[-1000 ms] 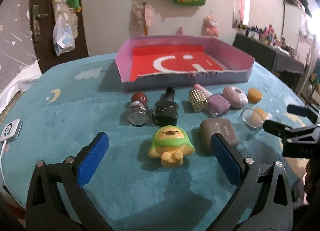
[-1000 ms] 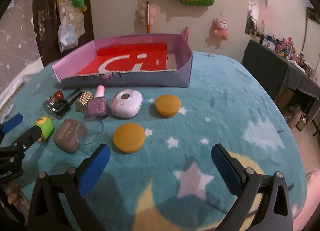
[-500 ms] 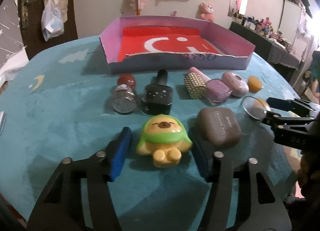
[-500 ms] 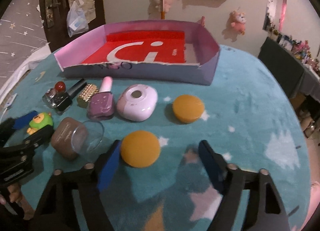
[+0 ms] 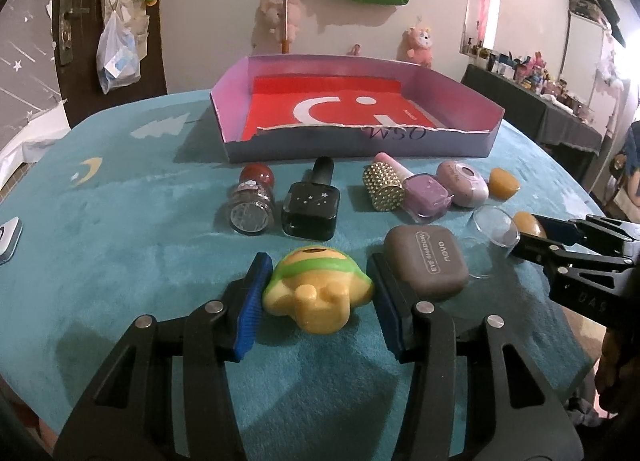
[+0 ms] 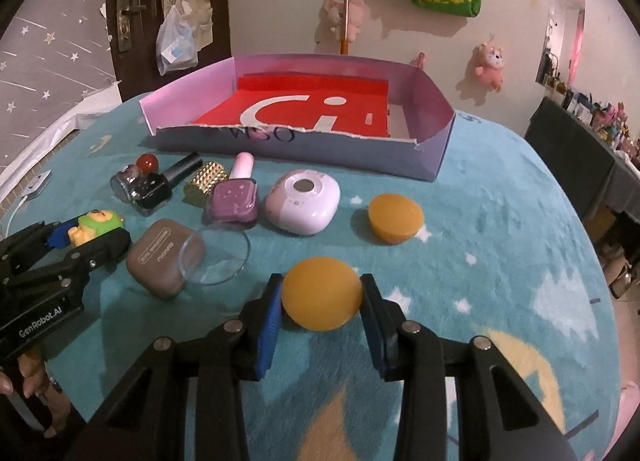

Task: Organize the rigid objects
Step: 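Grasp the yellow-green duck toy with the left tool while the right grasps an orange sponge, then carry the duck toy and orange sponge into the pink box and release both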

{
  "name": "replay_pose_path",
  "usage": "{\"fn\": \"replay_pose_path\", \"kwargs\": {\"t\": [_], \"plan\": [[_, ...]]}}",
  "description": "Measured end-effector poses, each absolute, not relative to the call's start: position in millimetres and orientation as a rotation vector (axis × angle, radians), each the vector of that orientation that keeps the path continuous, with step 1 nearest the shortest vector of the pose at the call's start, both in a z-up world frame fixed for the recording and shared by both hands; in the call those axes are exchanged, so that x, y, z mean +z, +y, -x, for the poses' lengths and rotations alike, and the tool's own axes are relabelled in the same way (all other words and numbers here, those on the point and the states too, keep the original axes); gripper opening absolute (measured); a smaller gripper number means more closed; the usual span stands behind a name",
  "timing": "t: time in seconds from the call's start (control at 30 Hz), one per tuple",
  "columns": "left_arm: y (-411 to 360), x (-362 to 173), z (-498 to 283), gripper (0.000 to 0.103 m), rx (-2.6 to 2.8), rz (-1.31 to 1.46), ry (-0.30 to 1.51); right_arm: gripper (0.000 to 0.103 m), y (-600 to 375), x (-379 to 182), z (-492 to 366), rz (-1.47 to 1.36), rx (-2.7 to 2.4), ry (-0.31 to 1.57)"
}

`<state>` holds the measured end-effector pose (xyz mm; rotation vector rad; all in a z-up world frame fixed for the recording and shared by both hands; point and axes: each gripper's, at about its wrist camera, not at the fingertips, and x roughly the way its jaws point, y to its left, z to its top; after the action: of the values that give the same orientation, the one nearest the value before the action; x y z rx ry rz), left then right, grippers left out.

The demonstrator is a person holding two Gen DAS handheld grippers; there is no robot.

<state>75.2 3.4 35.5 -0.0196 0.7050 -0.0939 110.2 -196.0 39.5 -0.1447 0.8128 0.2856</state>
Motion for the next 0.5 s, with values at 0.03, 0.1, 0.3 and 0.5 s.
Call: {"fn": "replay_pose_path", "kwargs": {"t": [0.03, 0.1, 0.3, 0.5], "plan": [[3.1, 36.4, -74.7, 0.047, -0.094, 0.018, 0.702, 0.040, -196.3, 39.5, -109.6, 0.144, 0.284, 0.814], [2.7, 37.8, -73.5, 0.047, -0.095, 0.017, 0.697, 0.040, -197.5, 40.4, -108.3, 0.140, 0.281, 0.812], [-0.7, 42.6, -71.3, 0.047, -0.096, 0.001, 0.687, 0.040, -200.6, 42.6, -106.8, 0.130, 0.282, 0.808], [-4.5, 55.1, -75.0, 0.047, -0.115, -0.007, 0.682, 0.040, -204.3, 47.5, -108.3, 0.123, 0.290, 0.795]]}}
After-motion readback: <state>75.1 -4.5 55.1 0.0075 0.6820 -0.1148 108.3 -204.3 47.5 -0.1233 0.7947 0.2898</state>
